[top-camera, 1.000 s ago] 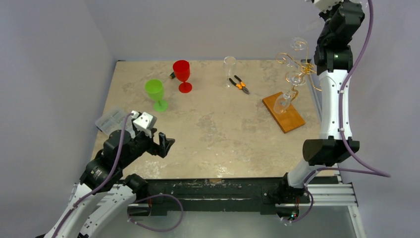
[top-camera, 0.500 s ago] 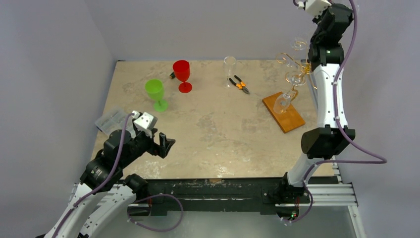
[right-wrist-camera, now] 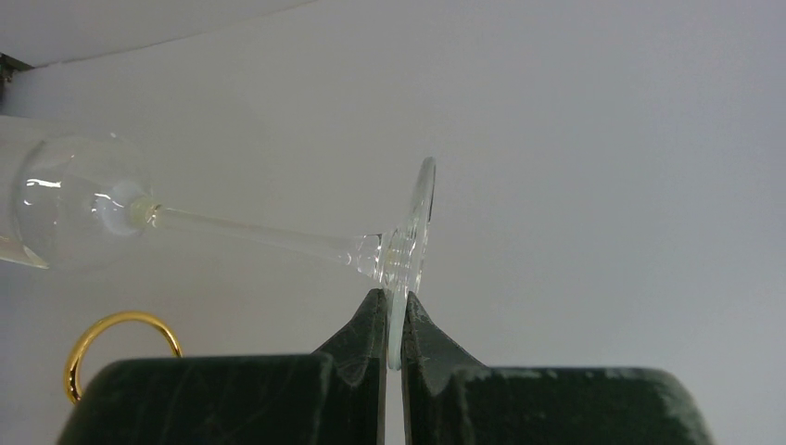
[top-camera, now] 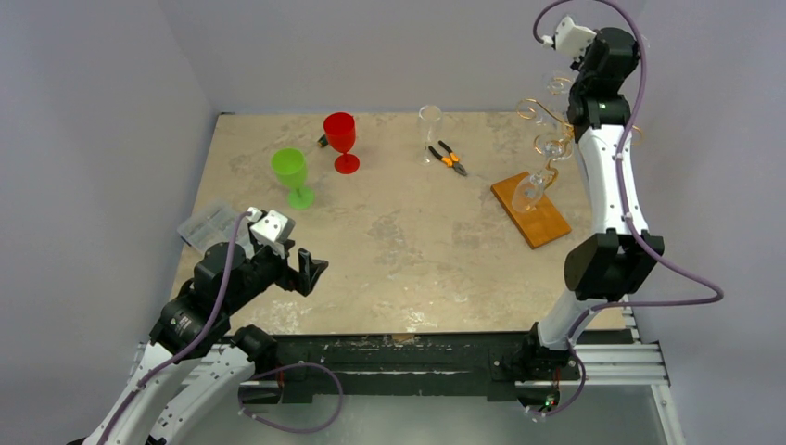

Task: Place the wine glass upside down on the wine glass rack
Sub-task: Turn the wine glass upside down at the wine rack.

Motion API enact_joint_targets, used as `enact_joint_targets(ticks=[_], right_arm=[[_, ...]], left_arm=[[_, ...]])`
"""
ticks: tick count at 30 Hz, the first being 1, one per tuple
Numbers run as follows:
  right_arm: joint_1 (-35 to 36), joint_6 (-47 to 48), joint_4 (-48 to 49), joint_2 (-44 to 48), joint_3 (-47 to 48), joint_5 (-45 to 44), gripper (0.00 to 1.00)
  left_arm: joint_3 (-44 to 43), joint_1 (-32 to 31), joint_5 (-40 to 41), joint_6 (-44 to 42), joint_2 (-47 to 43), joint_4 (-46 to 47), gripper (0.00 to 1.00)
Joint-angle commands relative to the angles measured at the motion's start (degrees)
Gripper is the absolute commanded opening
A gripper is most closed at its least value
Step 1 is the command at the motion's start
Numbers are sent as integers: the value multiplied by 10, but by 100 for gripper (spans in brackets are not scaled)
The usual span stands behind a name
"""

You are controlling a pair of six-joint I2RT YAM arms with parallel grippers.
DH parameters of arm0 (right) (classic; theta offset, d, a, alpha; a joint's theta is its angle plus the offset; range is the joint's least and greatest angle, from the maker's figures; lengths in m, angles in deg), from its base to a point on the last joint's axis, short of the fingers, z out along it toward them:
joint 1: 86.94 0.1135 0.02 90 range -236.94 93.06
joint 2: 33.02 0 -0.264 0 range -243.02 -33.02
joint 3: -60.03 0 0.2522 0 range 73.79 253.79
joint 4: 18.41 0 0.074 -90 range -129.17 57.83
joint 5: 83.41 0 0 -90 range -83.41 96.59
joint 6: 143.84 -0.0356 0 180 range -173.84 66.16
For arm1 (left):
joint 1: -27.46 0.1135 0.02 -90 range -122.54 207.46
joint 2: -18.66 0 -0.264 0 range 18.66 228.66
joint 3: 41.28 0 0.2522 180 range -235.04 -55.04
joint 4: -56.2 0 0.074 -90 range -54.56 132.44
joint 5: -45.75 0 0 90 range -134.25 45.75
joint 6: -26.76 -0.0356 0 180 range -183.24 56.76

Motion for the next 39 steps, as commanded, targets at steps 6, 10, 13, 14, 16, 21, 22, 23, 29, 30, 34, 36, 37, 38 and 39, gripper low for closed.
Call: enact_joint_targets(ticks=[6,10,13,14,16,21,22,23,29,30,34,36,37,38,39], right_arm=[[-3,16,55,67,-21,0,0],[-2,22,60,80,-43,5,0],[-2,21,58,86,-52,10,0],[-2,23,58,88,-55,11,0],[-1,26,59,90,-59,15,0],[5,39,66,93,-74,20,0],[5,43,69,92,-76,20,0],[8,48,72,92,-81,21,0],[13,72,81,104,-108,29,0],[14,76,83,110,-116,33,0],[19,87,88,127,-140,39,0],[21,87,86,132,-145,39,0],[21,88,87,135,-147,39,0],[22,88,85,137,-149,39,0],[22,88,84,139,-150,39,0]], left_arm=[[2,4,-8,-7,-1,24,86],[2,4,-10,-7,-1,23,86],[2,4,-10,-7,-1,24,86],[2,3,-10,-7,-1,23,86],[2,4,-11,-7,-1,24,86],[2,4,-11,-7,-1,23,86],[2,4,-11,-7,-1,23,86],[1,5,-11,-7,-1,23,86],[2,6,-11,-8,0,23,86],[1,6,-11,-7,0,24,86],[2,6,-13,-7,0,23,86],[2,6,-14,-8,1,23,86],[1,6,-14,-8,0,23,86],[2,7,-14,-7,-1,23,86],[1,7,-14,-8,-1,23,86]])
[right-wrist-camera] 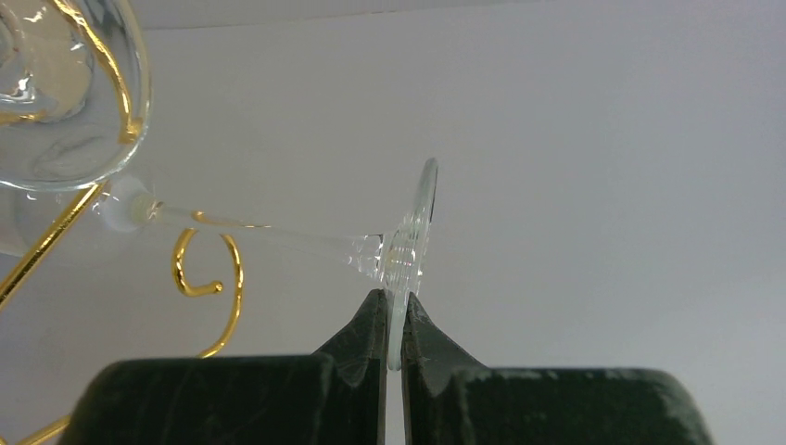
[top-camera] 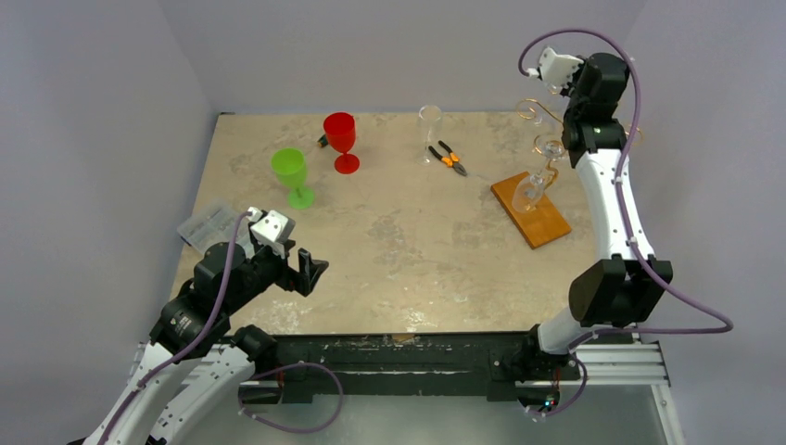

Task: Place the wine glass upside down on the wine glass rack
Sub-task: Turn the wine glass upside down at the wine rack.

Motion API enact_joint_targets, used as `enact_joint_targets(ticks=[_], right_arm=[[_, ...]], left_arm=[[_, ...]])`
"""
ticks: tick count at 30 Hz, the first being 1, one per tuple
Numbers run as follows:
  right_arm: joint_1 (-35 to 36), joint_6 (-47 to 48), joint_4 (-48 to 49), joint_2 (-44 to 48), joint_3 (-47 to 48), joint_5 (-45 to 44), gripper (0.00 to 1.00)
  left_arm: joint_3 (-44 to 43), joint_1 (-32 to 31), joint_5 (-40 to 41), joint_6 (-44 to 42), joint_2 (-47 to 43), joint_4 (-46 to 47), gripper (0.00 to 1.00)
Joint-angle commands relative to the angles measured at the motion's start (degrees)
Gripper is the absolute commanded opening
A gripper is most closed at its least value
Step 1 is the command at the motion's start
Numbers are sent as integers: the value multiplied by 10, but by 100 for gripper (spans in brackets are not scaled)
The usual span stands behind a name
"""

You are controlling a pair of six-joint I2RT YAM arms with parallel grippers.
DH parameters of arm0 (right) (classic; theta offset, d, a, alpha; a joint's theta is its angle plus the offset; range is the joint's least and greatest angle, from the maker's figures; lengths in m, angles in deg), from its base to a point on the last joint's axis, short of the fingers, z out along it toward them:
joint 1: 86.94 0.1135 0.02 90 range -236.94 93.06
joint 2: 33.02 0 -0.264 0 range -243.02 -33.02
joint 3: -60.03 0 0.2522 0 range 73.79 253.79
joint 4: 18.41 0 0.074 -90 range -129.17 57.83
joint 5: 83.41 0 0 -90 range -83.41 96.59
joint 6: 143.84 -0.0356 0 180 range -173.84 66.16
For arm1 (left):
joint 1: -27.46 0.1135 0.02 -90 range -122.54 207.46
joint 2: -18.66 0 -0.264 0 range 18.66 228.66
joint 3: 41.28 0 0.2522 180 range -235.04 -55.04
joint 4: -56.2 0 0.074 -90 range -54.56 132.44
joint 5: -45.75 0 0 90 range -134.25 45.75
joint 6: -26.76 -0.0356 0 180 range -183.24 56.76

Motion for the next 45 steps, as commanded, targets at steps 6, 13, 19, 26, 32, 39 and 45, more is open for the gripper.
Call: enact_joint_targets(ticks=[6,13,19,26,32,39,45], right_arm=[[8,18,60,49,-5,6,0],[8,36,63,57,-28,5,0],[9,45,59,64,-39,7,0],[8,52,51,76,-49,5,0],[9,51,44,84,-58,3,0],[8,52,44,88,-64,7,0],[8,53,43,93,-65,4,0]], left_arm=[[2,6,-11,-8,-1,23,86],[2,5,-10,-8,-1,23,86],[2,6,-11,-8,-1,23,86],[1,6,-12,-8,-1,24,86],[2,7,-14,-8,-1,24,86],[2,7,-14,-8,-2,23,86],[1,7,-14,-8,-1,23,86]])
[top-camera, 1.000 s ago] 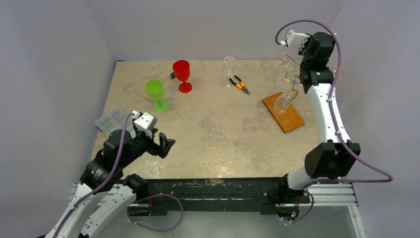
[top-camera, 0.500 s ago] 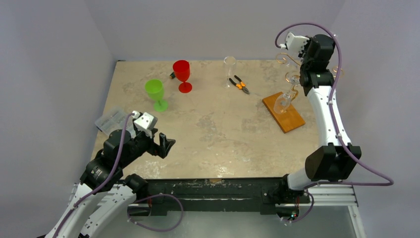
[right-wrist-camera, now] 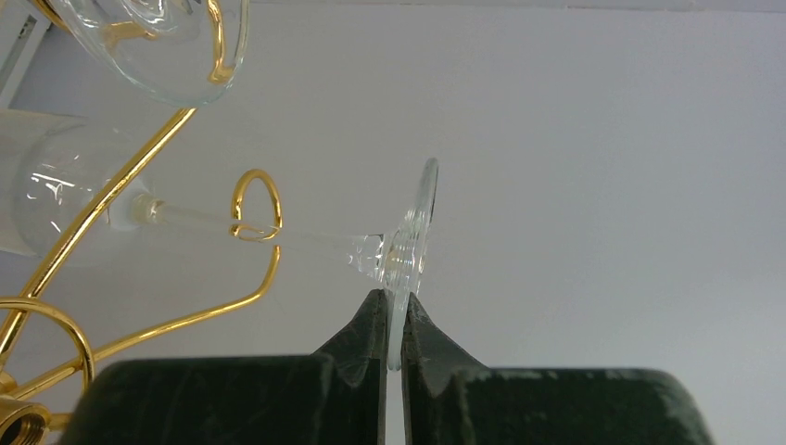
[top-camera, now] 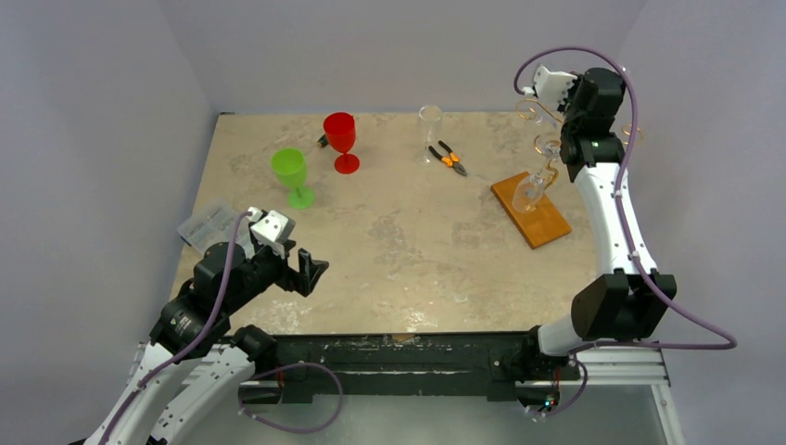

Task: Place the wine glass upside down on the wine glass rack
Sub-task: Turn the wine glass upside down at the wine rack.

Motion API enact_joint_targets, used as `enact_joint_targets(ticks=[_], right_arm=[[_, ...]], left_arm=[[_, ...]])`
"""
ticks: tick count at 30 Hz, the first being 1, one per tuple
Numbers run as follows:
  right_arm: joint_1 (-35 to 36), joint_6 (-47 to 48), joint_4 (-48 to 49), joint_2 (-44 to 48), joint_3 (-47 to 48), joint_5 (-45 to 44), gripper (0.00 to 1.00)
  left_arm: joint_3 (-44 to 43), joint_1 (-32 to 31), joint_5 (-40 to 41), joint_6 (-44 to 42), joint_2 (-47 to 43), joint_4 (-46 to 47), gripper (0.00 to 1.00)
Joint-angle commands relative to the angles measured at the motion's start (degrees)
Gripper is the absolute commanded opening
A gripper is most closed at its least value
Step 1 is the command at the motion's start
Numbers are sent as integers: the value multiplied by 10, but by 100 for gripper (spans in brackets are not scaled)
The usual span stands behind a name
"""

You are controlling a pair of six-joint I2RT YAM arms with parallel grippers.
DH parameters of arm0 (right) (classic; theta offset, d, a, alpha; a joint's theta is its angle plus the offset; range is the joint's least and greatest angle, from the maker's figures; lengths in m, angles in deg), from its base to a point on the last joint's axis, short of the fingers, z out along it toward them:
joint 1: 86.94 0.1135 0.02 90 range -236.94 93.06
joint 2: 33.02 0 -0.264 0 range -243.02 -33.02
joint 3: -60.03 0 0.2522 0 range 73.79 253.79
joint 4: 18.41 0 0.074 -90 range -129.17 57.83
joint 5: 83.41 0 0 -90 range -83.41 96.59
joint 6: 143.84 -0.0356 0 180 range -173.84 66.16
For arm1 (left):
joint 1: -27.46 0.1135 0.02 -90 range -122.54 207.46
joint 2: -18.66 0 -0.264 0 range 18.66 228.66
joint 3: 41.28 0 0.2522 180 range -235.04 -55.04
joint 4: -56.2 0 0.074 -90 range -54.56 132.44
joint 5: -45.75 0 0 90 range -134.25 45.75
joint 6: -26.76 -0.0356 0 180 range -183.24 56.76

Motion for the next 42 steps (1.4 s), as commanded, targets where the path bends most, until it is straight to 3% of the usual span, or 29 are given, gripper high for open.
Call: enact_joint_targets(ticks=[1,25,42], right_arm=[[0,14,41,38,8,2,0],[-12,10,39,51,-8,-16,0],[-35,-3,47,-8,58,-25,0]], left_arm=[[2,3,-6,-8,-1,24,86],[2,3,-9,-8,-3,23,86],[1,3,-9,-8,0,23,86]])
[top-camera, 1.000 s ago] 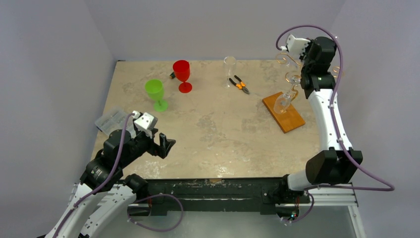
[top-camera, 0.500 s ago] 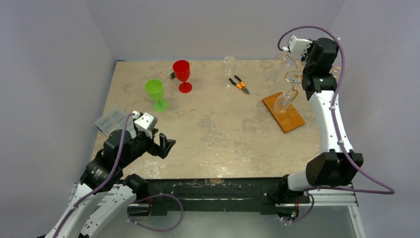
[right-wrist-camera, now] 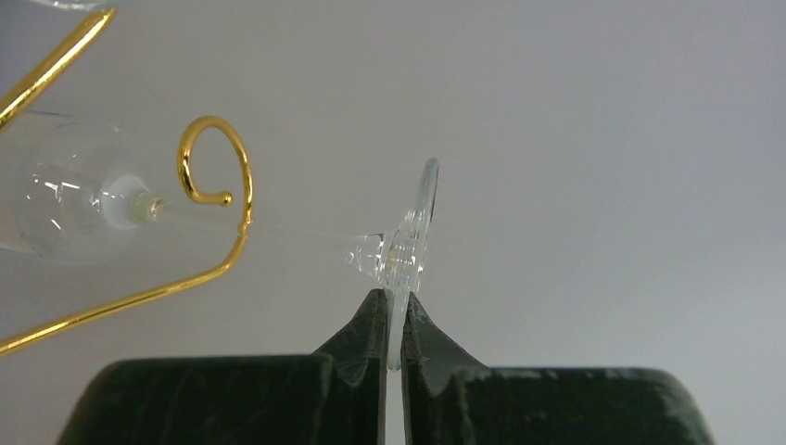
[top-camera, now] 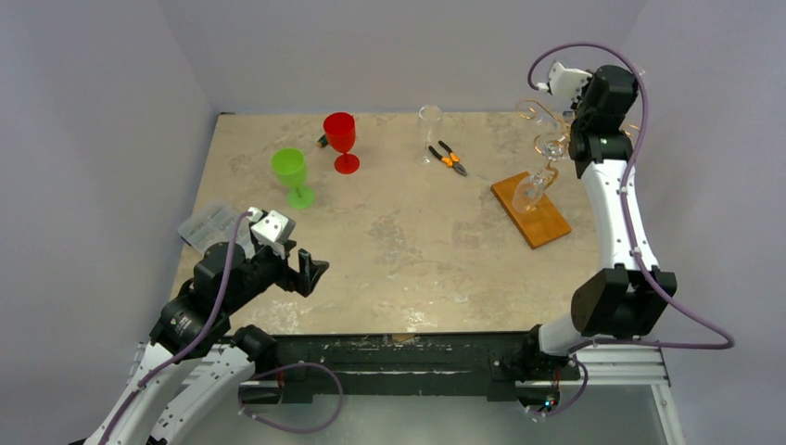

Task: Place the wine glass upside down on the wine glass rack
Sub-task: Turn the wine glass upside down at the wine rack.

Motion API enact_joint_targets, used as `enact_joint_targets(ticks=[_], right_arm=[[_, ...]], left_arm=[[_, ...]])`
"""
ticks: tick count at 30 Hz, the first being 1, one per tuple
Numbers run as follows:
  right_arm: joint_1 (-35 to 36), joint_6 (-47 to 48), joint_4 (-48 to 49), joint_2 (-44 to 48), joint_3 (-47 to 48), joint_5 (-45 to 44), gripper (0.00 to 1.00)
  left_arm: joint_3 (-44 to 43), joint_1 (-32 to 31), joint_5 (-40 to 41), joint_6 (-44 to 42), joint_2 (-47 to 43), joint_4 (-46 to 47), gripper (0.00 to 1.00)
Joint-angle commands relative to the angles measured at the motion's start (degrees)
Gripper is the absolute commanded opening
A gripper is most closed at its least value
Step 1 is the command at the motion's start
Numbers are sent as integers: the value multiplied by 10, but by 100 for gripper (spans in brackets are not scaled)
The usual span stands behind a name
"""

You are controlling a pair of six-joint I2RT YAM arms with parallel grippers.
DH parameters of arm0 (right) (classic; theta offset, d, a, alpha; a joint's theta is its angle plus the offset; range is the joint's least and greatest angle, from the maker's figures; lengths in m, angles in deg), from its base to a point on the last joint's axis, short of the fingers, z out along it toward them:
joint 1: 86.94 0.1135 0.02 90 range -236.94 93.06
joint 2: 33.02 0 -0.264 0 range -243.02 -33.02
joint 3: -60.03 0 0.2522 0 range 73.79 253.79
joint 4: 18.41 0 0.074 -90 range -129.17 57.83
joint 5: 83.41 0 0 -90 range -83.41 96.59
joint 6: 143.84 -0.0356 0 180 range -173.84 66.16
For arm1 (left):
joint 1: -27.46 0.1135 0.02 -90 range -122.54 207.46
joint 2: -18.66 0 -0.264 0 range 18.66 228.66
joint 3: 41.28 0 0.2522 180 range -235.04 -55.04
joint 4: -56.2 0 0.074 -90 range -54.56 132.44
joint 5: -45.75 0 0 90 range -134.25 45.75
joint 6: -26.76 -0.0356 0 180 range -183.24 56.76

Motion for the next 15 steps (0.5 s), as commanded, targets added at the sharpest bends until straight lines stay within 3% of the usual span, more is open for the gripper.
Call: enact_joint_targets(ticks=[1,15], right_arm=[[-3,1,48,-15,62,-7,0],[-3,10,47,-48,94,-3,0]], left_arm=[[1,3,-5,-8,-1,24,86],[1,5,-6,-8,-1,23,86]])
